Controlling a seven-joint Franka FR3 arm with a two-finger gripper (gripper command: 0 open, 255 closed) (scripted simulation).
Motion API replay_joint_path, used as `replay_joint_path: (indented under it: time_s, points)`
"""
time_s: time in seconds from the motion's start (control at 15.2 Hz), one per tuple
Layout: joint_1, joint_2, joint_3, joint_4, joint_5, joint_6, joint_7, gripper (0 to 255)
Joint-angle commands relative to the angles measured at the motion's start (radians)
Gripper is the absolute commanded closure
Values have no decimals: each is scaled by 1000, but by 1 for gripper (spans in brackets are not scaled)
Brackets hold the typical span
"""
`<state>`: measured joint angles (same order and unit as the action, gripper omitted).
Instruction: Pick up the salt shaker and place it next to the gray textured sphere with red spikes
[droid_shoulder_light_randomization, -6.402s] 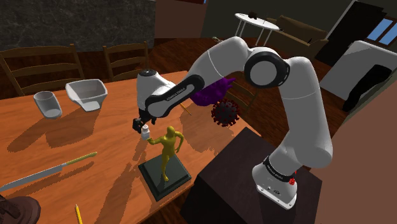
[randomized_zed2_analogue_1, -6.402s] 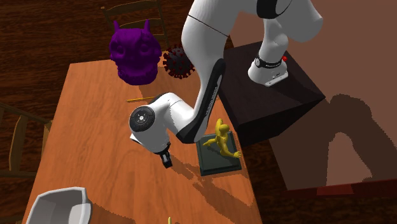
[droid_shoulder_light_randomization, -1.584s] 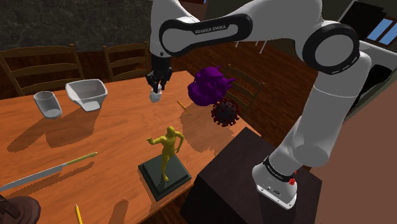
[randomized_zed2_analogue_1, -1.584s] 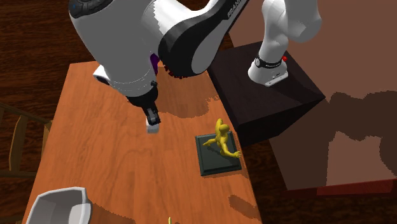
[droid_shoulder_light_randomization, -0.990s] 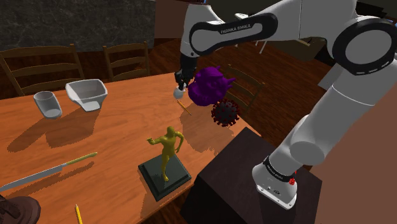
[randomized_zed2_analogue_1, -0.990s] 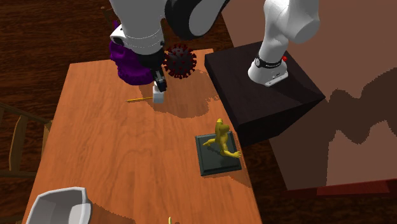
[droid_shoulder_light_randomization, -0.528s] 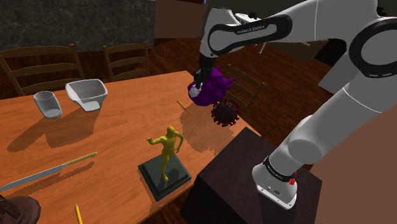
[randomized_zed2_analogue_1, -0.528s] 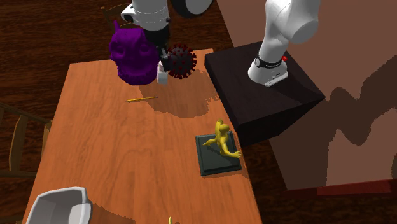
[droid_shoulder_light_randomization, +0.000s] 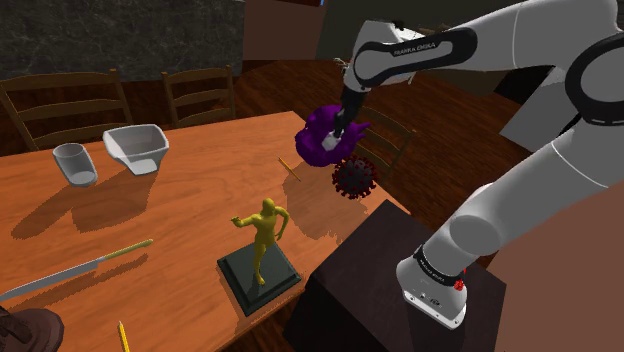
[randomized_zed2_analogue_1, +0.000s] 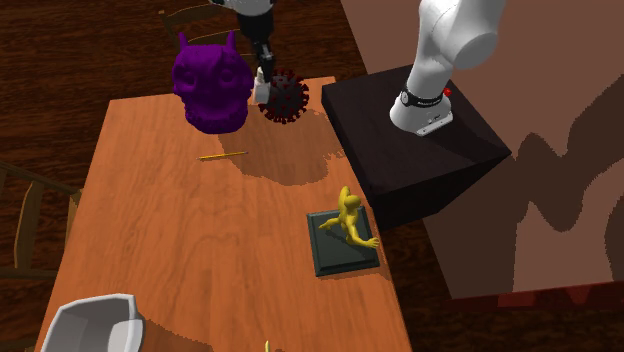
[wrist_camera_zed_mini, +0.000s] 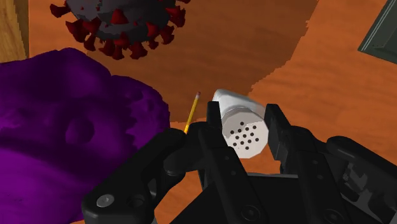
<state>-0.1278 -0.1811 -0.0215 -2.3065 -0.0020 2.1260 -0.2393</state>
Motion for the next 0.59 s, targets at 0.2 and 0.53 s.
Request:
replay_joint_path:
  time_s: [0.2,0.53]
  points:
    - [-57,-41,-76,-37,-20,-4,-121,255]
    - [-114,-51,-156,-44,-43,-5,-245,255]
